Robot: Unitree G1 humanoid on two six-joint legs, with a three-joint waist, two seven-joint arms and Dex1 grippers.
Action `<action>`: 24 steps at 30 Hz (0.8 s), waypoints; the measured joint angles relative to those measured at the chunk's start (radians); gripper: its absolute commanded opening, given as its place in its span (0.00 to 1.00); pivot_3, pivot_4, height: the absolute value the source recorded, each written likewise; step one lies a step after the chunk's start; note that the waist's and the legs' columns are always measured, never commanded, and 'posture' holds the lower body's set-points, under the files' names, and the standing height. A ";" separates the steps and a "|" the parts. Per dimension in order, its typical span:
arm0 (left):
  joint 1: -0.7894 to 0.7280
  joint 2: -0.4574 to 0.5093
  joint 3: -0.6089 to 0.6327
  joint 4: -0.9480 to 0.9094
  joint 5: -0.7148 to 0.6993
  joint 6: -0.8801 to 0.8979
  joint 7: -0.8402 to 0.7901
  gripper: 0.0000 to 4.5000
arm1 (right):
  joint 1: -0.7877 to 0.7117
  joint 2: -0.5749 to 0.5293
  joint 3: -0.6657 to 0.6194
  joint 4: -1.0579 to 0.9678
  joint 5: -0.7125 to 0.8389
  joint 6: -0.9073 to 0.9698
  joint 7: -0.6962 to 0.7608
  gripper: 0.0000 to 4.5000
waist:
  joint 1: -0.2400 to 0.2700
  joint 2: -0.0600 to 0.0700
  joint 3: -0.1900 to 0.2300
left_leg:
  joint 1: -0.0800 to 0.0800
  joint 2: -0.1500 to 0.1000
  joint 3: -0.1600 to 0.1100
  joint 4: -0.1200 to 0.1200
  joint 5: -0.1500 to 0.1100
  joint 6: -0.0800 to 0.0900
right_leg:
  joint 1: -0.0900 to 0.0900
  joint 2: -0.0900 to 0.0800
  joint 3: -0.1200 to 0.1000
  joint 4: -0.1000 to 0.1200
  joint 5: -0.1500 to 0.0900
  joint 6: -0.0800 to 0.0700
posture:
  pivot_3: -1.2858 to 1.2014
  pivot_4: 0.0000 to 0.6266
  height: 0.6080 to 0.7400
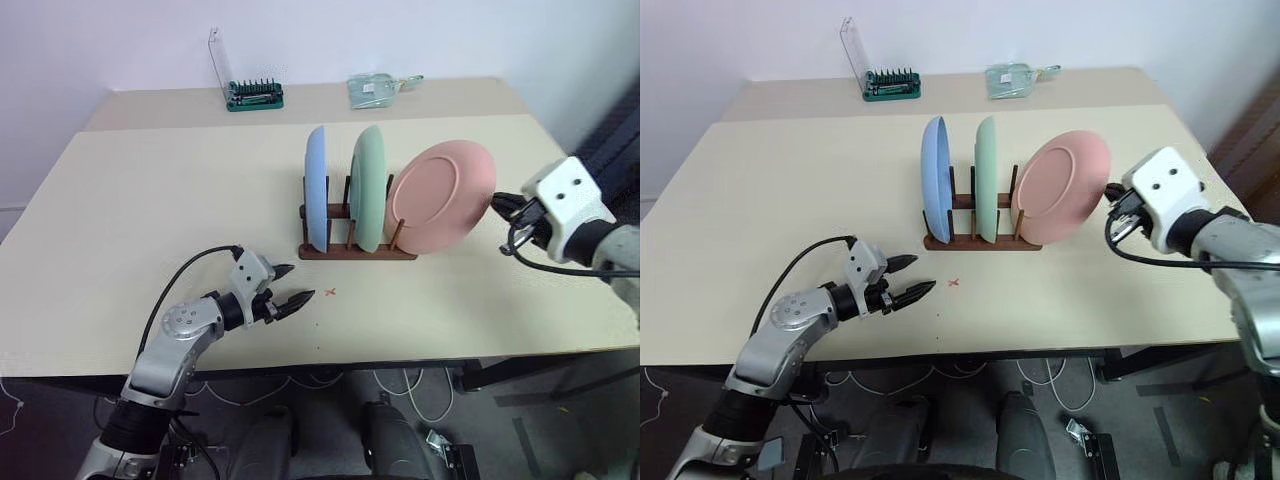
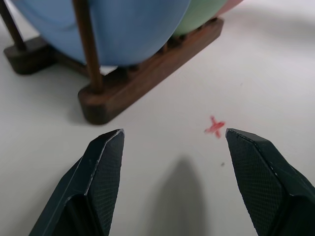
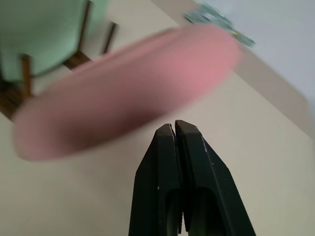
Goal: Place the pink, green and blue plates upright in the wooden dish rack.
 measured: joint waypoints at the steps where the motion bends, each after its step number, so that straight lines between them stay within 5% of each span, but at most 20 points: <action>1: 0.000 -0.001 -0.001 0.006 0.002 -0.005 0.000 0.76 | -0.018 0.015 0.005 0.000 0.001 -0.001 0.001 0.01 | 0.000 0.000 0.000 | 0.000 0.000 0.000 0.000 0.000 0.000 | 0.000 0.000 0.000 0.000 0.000 0.000 | 0.52 0.24 1.00; 24: 0.026 -0.002 -0.003 -0.002 0.002 -0.016 -0.019 0.76 | -0.111 0.142 0.059 -0.065 0.014 -0.006 0.028 0.01 | -0.004 0.000 0.000 | 0.001 0.001 0.000 0.000 0.000 0.000 | 0.000 0.001 0.000 0.001 0.000 0.000 | 0.52 0.24 1.00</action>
